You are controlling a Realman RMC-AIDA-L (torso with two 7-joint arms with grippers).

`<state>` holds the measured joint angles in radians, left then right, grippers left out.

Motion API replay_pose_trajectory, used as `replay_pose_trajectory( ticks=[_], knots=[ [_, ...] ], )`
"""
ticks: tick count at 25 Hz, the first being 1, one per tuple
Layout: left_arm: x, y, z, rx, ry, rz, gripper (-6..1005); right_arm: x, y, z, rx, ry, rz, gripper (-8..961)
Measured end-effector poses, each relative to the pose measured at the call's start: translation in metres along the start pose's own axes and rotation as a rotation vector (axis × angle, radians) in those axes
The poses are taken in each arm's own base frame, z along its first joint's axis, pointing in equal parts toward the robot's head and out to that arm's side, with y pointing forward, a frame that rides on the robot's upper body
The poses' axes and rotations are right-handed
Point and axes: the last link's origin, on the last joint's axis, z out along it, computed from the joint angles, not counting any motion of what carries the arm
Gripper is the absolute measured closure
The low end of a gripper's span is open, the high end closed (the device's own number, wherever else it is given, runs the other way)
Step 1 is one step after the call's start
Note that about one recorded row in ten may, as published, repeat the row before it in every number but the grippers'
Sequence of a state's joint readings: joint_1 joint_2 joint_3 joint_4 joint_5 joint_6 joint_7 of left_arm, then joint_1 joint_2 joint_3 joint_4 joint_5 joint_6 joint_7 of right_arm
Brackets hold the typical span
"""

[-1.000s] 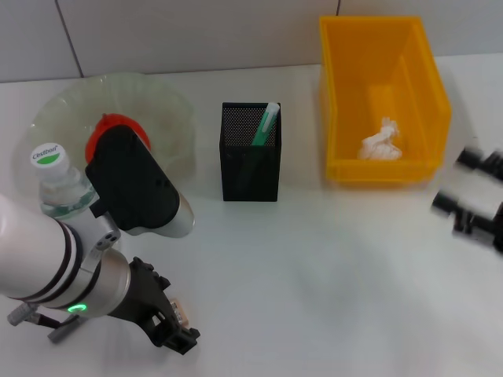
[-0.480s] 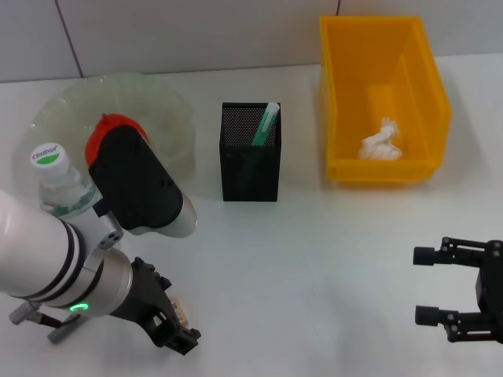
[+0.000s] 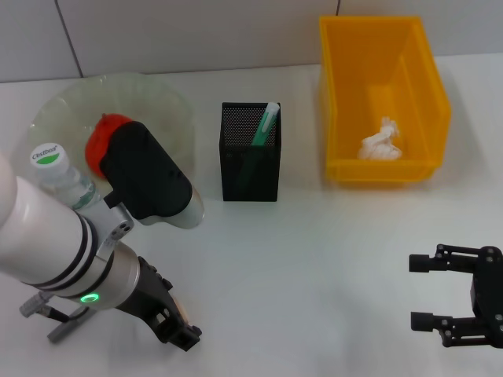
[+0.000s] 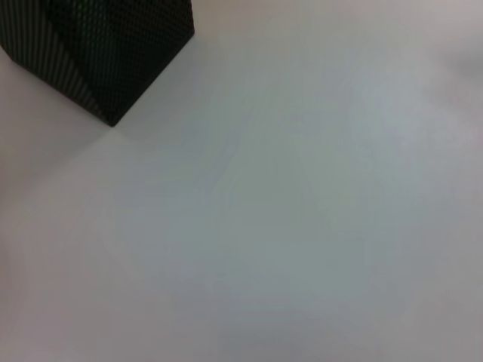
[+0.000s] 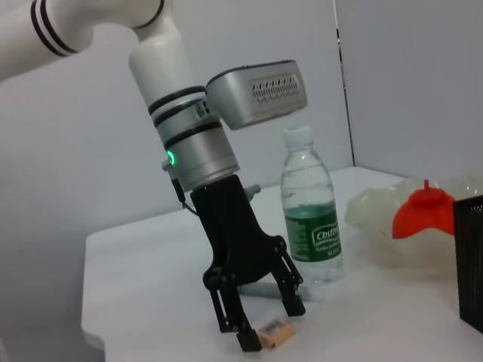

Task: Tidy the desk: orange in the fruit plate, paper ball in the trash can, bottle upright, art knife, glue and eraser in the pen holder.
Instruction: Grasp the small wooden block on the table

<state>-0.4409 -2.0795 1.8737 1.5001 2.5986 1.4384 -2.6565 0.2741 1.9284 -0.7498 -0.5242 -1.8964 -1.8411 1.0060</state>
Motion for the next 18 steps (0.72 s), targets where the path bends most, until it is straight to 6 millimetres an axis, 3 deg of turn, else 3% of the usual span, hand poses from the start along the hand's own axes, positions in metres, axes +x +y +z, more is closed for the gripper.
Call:
replay_pose_trajectory(
  ticks=[7, 12, 18],
  knots=[
    [0.0007, -0.0001, 0.0010, -0.003, -0.006, -0.014, 200, 0.0035, -0.0033, 0.0045, 0.008, 0.028, 0.004, 180],
    [0.0007, -0.0008, 0.0023, -0.005, -0.016, -0.016, 397, 0.0041, -0.0039, 0.0065, 0.001, 0.038, 0.004, 180],
    [-0.0007, -0.0011, 0.0040, -0.008, -0.024, -0.021, 396, 0.0037, -0.0060, 0.0091, -0.003, 0.048, -0.001, 180]
  ],
)
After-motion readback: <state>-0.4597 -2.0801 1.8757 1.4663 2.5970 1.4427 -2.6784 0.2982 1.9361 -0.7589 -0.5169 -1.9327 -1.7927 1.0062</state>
